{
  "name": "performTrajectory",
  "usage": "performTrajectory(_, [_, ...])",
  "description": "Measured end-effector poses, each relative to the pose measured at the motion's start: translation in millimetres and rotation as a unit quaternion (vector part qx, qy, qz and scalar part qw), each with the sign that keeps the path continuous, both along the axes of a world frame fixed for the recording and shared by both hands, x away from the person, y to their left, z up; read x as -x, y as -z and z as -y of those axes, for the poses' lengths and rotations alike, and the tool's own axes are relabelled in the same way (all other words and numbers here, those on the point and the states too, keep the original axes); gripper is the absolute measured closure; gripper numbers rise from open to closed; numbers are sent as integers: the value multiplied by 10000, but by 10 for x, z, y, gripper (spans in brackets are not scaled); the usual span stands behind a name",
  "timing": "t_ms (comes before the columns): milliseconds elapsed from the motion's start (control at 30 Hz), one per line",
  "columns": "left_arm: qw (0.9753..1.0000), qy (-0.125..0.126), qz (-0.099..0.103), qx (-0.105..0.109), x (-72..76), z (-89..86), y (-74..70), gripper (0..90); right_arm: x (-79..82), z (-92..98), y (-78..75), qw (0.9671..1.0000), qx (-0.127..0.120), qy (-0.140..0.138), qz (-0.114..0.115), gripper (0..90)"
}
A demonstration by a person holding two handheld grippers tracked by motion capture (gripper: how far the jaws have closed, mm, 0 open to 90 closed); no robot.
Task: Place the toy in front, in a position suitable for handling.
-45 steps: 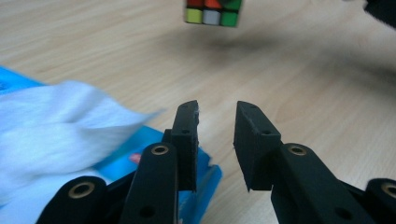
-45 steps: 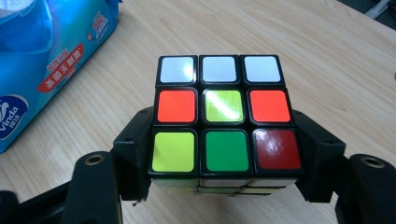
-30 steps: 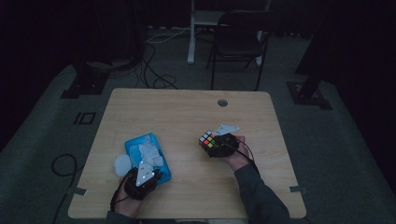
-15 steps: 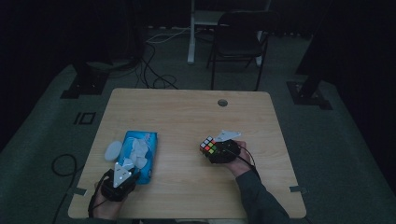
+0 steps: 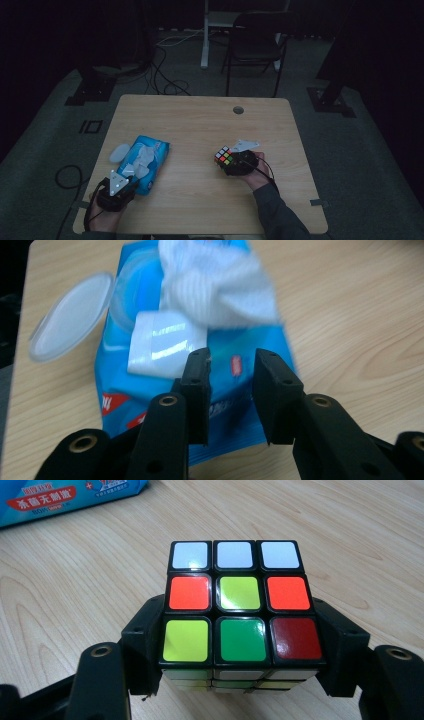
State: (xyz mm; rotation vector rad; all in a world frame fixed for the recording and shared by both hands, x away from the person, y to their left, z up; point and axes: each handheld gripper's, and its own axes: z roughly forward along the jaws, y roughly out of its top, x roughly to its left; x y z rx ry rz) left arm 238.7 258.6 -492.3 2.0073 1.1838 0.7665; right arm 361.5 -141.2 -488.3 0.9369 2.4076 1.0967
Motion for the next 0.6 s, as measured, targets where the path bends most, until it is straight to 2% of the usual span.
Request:
performTrajectory(67, [9999,76,124,94,4,18,-81,674,2,8,-8,10000,-24,13,0,339])
performTrajectory(100, [9995,194,228,109,-13,48,-155,646,4,10,-19,10000,-36,3,-17,338])
performTrajectory(133, [9995,194,228,109,-13,48,-155,633,4,10,-19,10000,-36,3,-17,338])
performTrajectory(167, [9986,359,356,134,-59,92,-236,619,14,5,-28,10000,-43,-30,-4,339])
performTrajectory(200, [9986,359,356,134,-59,92,-236,610,14,5,-28,10000,-43,-30,-4,339])
performTrajectory(233, [9980,434,441,133,-142,150,-317,597,29,-9,-35,10000,-44,-62,-2,339])
performTrajectory(267, [9980,434,441,133,-142,150,-317,589,29,-9,-35,10000,-44,-62,-2,339])
performTrajectory(300, [9978,477,438,125,-234,203,-373,576,40,-21,-41,10000,-27,-91,10,338])
performTrajectory(400, [9979,485,413,59,-322,249,-399,544,50,-30,-48,9999,-26,-105,22,338])
performTrajectory(433, [9981,498,373,-4,-434,299,-401,535,58,-32,-55,9999,-44,-109,24,338])
performTrajectory(467, [9981,498,373,-4,-434,299,-401,535,58,-32,-55,9999,-44,-109,24,338])
performTrajectory(500, [9982,497,299,-137,-528,341,-380,533,62,-29,-58,9999,-44,-115,27,339])
performTrajectory(533, [9982,497,299,-137,-528,341,-380,529,62,-29,-58,9999,-44,-115,27,339])
performTrajectory(600, [9984,463,153,-277,-651,387,-327,520,64,-24,-56,9999,-41,-123,30,339])
